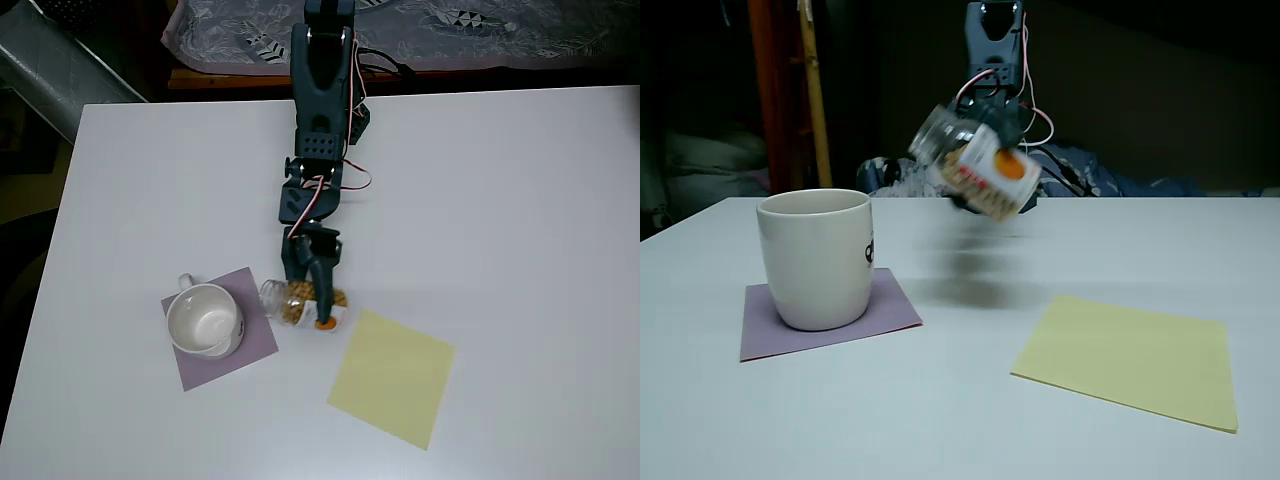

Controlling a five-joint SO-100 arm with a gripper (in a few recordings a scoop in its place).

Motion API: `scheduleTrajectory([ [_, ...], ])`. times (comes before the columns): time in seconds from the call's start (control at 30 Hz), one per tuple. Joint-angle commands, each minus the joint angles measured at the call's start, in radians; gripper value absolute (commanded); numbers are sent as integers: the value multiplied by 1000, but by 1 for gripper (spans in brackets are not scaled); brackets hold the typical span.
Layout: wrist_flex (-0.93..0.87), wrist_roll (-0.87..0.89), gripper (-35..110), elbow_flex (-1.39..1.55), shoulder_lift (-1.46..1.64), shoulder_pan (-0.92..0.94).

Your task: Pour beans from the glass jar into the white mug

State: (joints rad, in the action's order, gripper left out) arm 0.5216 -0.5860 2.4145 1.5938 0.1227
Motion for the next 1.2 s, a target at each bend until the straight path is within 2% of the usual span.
scheduleTrajectory([
  [0.0,5,-9,0,-80,-40,37],
  [0.33,48,-60,0,-178,-206,101],
  [0.8,66,-89,0,-186,-201,129],
  [1.0,64,54,0,-179,-198,135],
  [1.17,55,319,0,-186,-179,144],
])
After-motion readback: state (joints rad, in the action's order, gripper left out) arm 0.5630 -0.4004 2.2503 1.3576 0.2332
